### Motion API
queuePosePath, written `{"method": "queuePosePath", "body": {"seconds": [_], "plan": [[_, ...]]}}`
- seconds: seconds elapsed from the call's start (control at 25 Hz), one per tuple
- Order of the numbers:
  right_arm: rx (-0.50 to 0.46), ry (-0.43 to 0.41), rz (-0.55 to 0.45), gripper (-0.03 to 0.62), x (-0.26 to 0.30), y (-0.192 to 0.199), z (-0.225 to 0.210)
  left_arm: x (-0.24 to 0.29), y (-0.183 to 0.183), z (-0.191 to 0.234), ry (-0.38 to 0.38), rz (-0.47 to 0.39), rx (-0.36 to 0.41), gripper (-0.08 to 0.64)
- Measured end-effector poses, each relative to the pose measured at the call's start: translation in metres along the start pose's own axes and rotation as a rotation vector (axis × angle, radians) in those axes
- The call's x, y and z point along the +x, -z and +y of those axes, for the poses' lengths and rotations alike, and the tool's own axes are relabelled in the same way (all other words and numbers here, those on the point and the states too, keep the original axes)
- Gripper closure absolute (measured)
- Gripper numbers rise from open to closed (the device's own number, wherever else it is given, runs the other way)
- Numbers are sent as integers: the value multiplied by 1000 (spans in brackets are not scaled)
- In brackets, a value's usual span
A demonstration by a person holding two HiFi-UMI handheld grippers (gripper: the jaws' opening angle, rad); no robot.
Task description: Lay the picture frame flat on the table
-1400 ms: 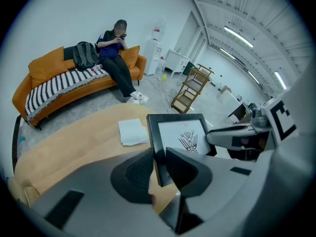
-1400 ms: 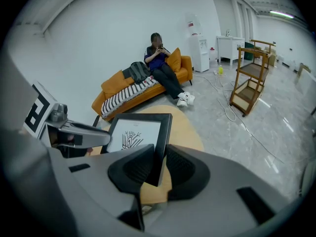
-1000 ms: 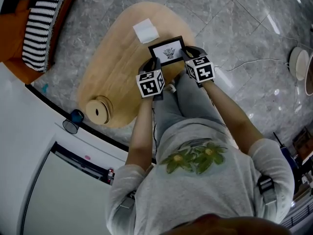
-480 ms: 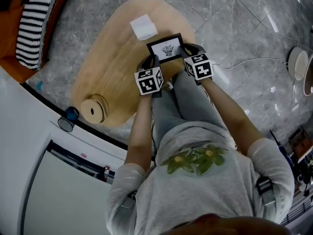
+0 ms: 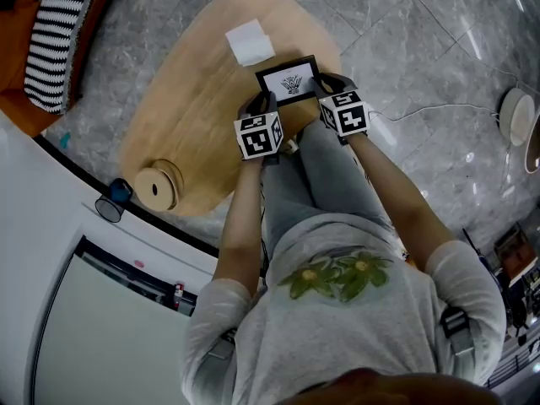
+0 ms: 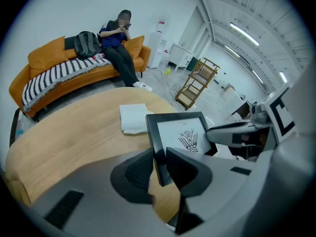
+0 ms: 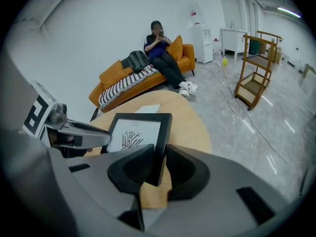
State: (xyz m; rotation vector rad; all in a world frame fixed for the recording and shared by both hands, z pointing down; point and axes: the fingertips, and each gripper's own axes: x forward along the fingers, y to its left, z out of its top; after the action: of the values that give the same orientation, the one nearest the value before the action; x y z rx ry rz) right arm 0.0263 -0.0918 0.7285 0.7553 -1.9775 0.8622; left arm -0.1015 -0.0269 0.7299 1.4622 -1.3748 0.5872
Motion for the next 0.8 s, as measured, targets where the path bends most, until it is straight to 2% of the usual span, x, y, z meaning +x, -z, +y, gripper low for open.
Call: {"method": "queuePosePath", "body": {"seconds": [0.68, 0.8], "plan": [[-28, -10, 12, 506, 34, 22, -13, 32, 21, 9, -5, 10, -11, 465], [-28, -6, 19, 506, 38, 25, -17, 39, 24, 8, -6, 21, 5, 463]]}}
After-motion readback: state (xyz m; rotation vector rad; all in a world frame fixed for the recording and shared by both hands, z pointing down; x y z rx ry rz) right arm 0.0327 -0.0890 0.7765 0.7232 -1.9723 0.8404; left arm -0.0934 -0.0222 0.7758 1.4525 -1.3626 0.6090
